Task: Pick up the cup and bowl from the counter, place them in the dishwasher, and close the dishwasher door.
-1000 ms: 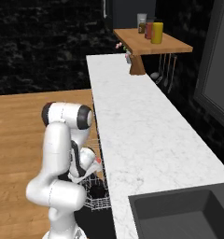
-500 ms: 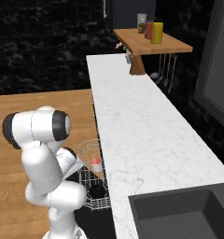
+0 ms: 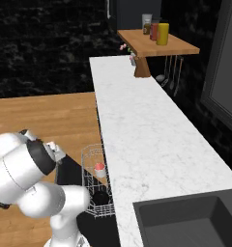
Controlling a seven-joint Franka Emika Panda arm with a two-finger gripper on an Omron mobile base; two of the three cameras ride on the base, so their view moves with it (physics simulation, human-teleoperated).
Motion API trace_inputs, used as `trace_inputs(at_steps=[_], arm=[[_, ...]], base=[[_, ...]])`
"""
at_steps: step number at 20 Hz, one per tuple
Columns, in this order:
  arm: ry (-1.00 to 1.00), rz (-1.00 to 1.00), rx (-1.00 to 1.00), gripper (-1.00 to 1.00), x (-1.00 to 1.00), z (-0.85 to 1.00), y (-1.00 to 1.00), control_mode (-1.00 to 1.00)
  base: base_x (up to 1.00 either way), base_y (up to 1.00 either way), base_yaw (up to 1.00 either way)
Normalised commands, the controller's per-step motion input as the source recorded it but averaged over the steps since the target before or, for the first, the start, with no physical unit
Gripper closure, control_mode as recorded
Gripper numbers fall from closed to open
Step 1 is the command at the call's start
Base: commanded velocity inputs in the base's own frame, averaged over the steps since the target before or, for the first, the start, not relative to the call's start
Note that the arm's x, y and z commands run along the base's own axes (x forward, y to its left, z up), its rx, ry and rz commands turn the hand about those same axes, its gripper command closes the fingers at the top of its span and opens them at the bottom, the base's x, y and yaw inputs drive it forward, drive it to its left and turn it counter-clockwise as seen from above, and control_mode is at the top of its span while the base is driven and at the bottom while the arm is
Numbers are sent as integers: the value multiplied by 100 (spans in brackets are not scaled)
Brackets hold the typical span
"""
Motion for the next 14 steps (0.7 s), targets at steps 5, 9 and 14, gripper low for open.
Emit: trace_inputs(at_steps=[5,9,14], arm=[[-3,-22,-28,-100,0,22,100,-100],[-17,-23,-45,-100,-12,-13,99,-100],[-15,-22,-43,-100,-1,-24,90,-100]], base=[[0,0,0],[0,0,0],[0,0,0]])
